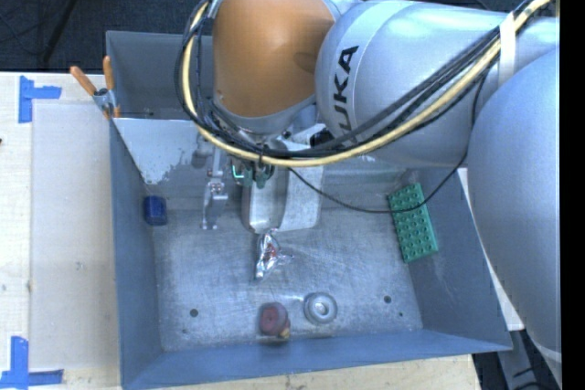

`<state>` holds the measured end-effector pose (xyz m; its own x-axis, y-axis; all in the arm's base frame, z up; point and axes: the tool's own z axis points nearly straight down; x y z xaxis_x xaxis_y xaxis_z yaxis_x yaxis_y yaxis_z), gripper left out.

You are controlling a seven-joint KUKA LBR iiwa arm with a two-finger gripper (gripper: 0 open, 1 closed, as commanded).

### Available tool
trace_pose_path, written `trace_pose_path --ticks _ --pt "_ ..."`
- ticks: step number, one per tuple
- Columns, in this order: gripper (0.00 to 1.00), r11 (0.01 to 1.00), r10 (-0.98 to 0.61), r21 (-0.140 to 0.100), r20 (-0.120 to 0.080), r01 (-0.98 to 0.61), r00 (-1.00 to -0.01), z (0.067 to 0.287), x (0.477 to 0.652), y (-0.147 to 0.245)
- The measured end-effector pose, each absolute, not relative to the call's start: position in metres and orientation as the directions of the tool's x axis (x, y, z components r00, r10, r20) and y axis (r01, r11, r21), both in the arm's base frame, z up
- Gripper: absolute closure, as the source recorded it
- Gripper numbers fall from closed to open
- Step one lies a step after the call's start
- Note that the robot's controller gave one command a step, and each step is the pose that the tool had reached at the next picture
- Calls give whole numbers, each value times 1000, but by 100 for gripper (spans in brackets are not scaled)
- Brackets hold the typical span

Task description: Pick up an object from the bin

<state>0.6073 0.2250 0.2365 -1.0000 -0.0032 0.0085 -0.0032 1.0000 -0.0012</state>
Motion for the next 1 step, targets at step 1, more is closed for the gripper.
trace_pose_path --ticks 1 --pt "0 961 -276 4 -3 -276 -961 72 592 127"
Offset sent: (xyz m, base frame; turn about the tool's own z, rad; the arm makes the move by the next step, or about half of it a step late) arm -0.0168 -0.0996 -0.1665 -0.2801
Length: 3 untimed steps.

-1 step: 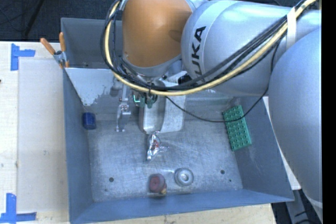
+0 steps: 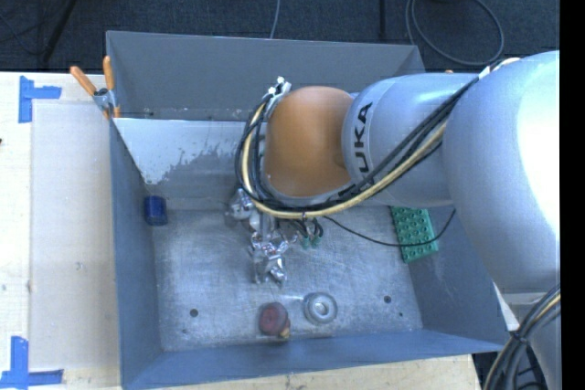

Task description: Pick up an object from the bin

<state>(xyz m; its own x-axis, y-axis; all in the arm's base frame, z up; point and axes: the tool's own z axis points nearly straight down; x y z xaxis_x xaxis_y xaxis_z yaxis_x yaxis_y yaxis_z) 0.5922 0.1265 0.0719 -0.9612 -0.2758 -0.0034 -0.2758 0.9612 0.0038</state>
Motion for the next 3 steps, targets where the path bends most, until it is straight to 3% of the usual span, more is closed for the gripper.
trace_pose_path --ticks 1,2,3 --pt "0 881 -472 1 -7 -472 -881 74 611 66" --pt "0 762 -648 -2 -1 -648 -762 100 610 -19" --pt "0 826 -564 9 -9 -564 -826 76 609 -27"
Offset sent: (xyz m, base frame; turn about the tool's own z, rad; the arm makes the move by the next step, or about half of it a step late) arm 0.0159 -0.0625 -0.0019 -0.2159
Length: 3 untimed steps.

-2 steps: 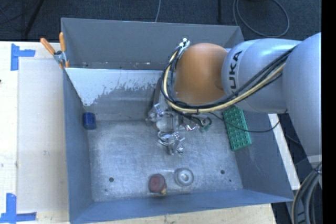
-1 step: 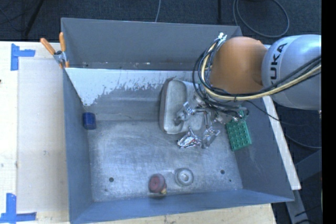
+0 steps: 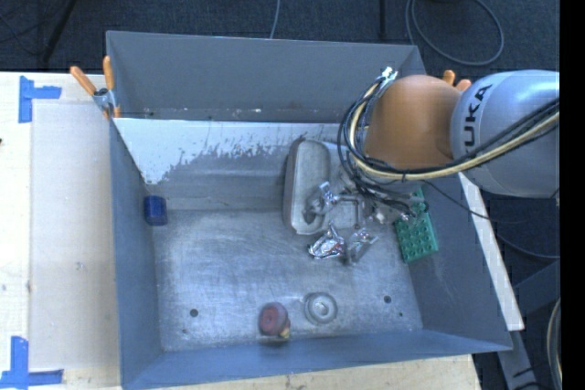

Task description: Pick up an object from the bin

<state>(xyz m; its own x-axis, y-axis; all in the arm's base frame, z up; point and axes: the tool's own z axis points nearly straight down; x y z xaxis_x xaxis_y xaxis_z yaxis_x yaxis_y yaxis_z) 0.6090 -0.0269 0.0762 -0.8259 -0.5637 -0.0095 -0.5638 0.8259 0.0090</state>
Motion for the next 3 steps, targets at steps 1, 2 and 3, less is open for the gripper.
trace_pose_path --ticks 1,2,3 --pt "0 825 -565 3 -1 -565 -825 78 610 -25" --pt "100 828 -561 0 -10 -561 -828 80 612 -24" --pt "100 829 -560 -4 -7 -560 -829 164 614 -23"
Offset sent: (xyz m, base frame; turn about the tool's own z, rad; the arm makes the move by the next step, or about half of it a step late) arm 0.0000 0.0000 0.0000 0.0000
